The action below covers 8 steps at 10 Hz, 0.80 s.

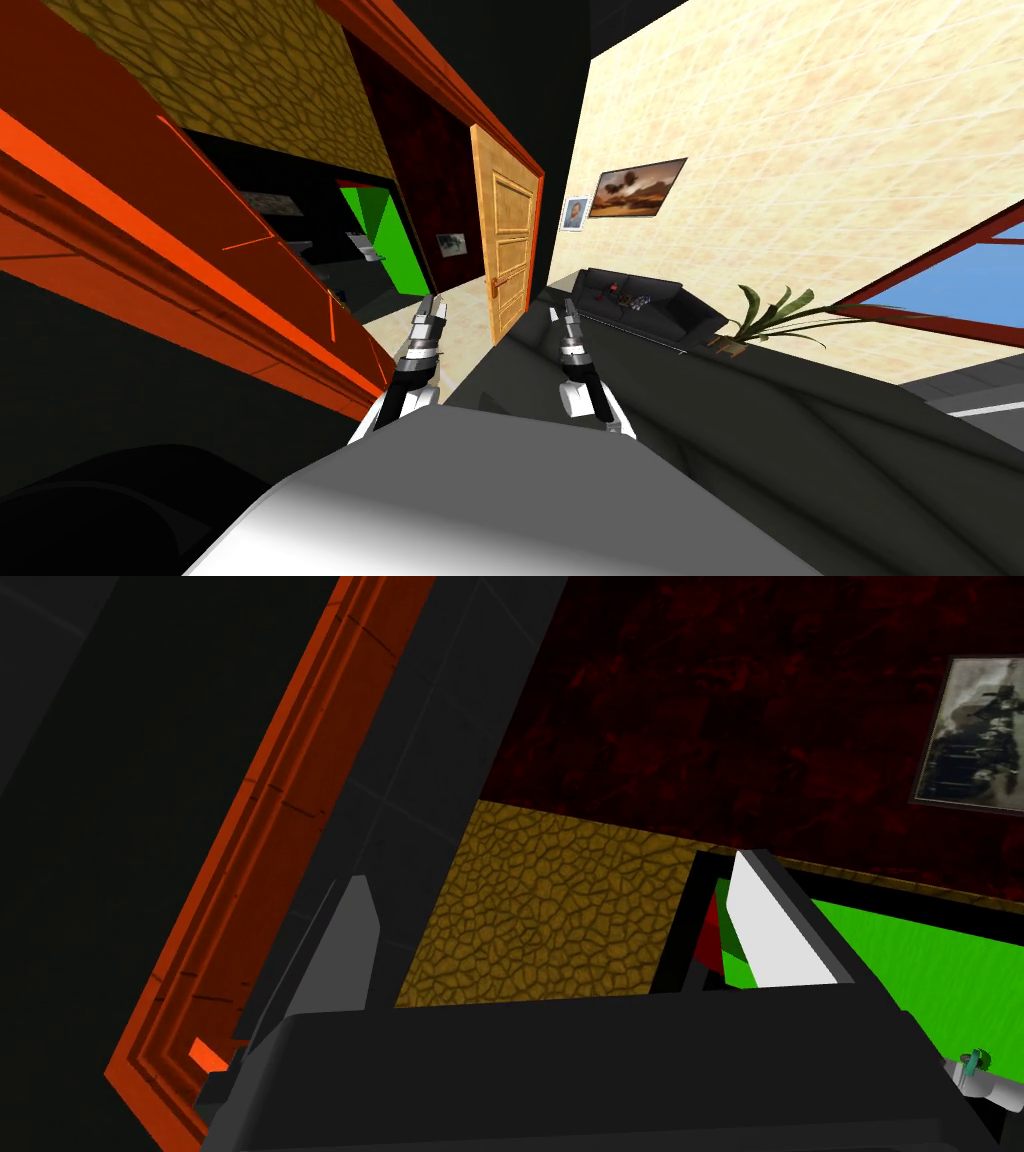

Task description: Push the door open

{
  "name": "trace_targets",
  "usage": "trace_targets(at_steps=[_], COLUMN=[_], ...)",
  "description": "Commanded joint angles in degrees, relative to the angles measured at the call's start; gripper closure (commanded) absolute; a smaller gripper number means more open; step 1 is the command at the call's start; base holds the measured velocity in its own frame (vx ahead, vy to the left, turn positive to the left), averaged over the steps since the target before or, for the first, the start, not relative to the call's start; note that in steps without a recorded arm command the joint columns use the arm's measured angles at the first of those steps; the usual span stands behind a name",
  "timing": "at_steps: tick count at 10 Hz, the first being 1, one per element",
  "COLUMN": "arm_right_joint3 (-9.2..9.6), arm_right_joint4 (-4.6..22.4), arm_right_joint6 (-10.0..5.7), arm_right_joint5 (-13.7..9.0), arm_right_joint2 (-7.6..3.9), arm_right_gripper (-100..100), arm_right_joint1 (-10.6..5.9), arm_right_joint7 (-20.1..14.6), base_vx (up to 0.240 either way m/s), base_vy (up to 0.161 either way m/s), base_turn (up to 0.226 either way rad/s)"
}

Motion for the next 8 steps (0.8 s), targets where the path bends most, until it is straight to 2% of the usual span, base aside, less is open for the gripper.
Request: trace_targets(at_steps=[1, 5, 8], arm_right_joint3=[1.78, 7.40, 9.89], arm_right_joint4=[1.78, 7.22, 9.63], arm_right_joint6=[0.00, -0.27, -0.39], arm_right_joint5=[-0.14, -0.75, -1.01], arm_right_joint2=[-0.52, -2.62, -3.51], arm_right_gripper=[-100, -100, -100], arm_right_joint1=[-1.56, -6.09, -8.10], arm_right_joint7=[-0.61, -2.50, -3.33], base_vx=[0.194, 0.162, 0.120], base_vy=[0.022, -0.018, -0.005], base_turn=[-0.004, 0.003, 0.002])
